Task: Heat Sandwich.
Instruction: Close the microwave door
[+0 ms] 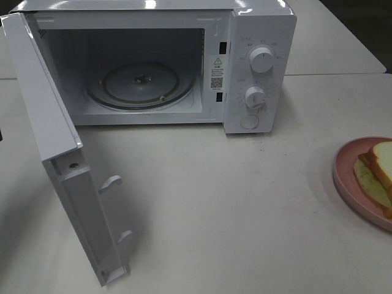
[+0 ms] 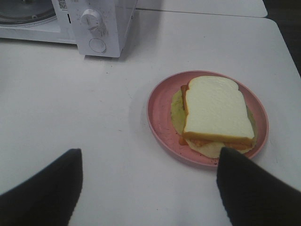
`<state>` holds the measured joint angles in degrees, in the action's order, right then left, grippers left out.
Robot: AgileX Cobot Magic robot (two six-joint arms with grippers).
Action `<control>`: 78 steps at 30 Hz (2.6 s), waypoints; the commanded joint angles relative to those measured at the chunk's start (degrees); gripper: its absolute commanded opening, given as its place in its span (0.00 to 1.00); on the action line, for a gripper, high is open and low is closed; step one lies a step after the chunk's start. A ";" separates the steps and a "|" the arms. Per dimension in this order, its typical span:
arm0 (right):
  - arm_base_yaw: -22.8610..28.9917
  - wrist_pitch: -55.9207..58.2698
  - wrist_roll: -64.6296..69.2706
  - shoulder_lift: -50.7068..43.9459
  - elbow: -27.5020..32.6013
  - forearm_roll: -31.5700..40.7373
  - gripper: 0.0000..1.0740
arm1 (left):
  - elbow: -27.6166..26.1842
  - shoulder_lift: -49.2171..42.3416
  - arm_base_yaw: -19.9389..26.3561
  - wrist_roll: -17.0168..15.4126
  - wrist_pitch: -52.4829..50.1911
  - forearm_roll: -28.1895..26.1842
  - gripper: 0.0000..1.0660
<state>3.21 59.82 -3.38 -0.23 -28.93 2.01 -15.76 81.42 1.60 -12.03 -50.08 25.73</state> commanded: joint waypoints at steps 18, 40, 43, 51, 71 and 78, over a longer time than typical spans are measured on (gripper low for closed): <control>-0.46 -0.69 -0.52 -1.55 0.00 0.11 0.71 | -4.81 7.39 -21.72 5.79 0.97 -21.72 0.00; -0.46 -0.69 -0.52 -1.55 0.00 0.11 0.71 | -27.79 21.94 -39.08 13.24 11.63 -39.19 0.00; -0.46 -0.69 -0.52 -1.55 0.00 0.11 0.71 | -32.54 24.35 -40.62 14.21 14.50 -40.74 0.00; -0.46 -0.69 -0.52 -1.55 0.00 0.11 0.71 | -40.05 28.13 -42.23 14.78 18.05 -42.97 0.00; -0.46 -0.69 -0.52 -1.55 0.00 0.11 0.71 | -53.69 34.26 -42.11 23.09 21.77 -54.60 0.00; -0.46 -0.69 -0.52 -1.55 0.00 0.11 0.71 | -56.89 35.70 -42.11 27.04 22.57 -58.56 0.00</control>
<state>3.09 59.82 -3.38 -0.23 -28.93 2.01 -71.05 117.00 -41.77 14.44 -21.37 -30.14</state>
